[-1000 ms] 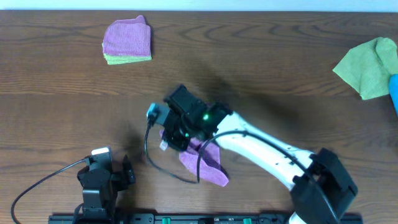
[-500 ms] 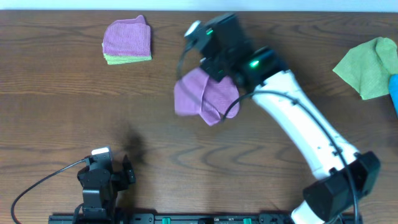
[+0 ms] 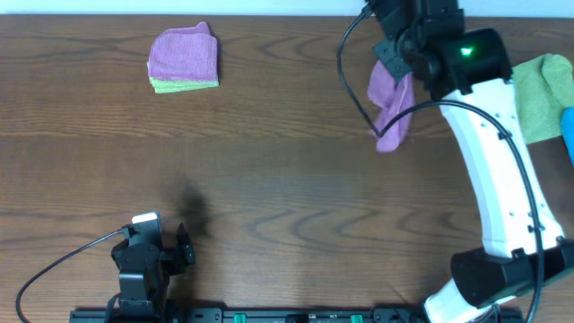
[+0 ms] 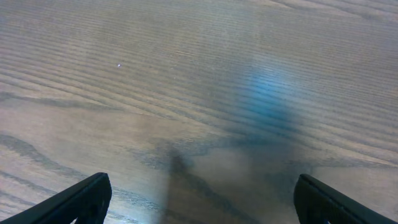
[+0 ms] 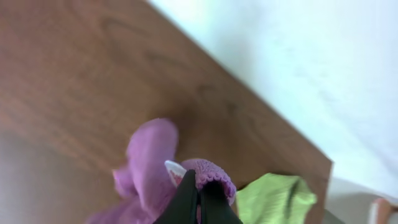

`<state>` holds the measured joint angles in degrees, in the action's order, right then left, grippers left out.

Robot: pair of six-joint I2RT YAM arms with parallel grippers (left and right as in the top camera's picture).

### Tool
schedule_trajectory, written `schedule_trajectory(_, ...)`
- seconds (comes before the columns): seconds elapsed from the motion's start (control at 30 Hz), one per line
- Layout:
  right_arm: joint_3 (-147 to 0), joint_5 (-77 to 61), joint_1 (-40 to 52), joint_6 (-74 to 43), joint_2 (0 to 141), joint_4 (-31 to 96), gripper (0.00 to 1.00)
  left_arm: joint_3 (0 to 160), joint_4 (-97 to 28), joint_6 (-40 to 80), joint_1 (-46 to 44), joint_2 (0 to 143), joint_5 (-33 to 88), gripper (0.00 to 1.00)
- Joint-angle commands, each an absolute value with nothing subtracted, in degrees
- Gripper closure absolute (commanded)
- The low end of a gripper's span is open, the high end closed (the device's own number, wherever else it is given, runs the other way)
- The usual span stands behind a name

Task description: Fold the cloth

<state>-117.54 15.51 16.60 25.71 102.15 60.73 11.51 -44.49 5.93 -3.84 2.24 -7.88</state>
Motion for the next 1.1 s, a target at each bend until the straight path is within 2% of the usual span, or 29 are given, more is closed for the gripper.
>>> schedule_trajectory(0.0, -119.66, 17.45, 19.97, 23.7, 100.86, 62.65, 0.99, 10.35, -46.24, 5.1, -3.66, 2.02, -8.27, 0.05)
schedule_trajectory(0.27, -120.53, 13.02, 31.42, 12.78, 100.57, 69.84, 0.99, 10.35, -46.26, 5.1, -3.66, 2.02, -8.27, 0.05)
schedule_trajectory(0.43, -124.18, 13.37, 36.77, 5.48, 99.63, 79.5, 0.99, 10.35, -46.24, 5.1, -3.66, 2.02, -8.27, 0.05)
schedule_trajectory(0.73, -125.73, 10.63, 36.6, 2.17, 97.95, 91.02, 0.99, 10.35, -46.24, 5.1, -3.66, 2.02, -8.29, 0.05)
schedule_trajectory(0.97, -125.73, 16.45, 30.48, 7.53, 100.33, 74.46, 0.99, 10.35, -46.24, 5.1, -3.66, 2.02, -8.27, 0.05)
schedule_trajectory(1.07, -125.73, 18.87, 27.31, 16.14, 103.37, 65.95, 0.99, 10.35, -46.24, 5.1, -3.66, 2.02, -8.29, 0.05)
